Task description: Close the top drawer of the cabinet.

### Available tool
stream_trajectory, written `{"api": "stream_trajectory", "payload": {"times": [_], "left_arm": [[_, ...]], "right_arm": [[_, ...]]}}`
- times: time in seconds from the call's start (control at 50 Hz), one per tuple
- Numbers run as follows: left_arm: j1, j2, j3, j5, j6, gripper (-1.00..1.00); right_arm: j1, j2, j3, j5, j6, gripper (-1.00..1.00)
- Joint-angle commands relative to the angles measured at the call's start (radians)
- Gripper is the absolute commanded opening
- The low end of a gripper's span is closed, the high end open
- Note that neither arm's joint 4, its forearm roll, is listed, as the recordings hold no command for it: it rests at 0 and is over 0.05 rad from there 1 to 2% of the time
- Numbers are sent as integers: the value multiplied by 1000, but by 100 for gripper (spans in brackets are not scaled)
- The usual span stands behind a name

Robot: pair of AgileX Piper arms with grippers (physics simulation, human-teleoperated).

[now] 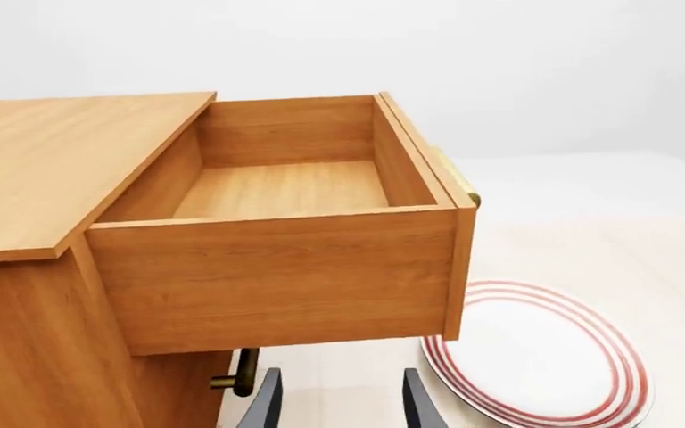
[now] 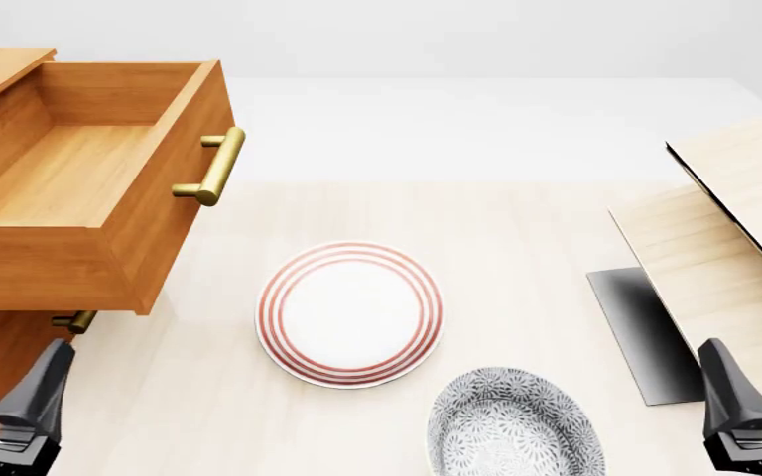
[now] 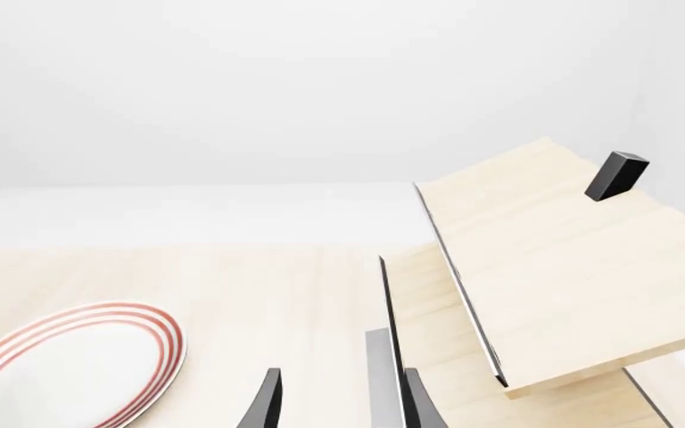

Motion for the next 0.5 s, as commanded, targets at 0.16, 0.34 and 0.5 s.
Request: {"api": "stream_trajectory", "payload": {"times": [0.16, 0.34, 0.5], "left_arm": [[-247, 189, -174, -31, 17, 100], [-355, 299, -268, -76, 38, 100], [-409, 389, -344, -105, 58, 100]], "right_arm": [[0, 1, -1, -1, 1, 100], [0, 3, -1, -2, 1, 100], [0, 3, -1, -2, 1, 100]]}}
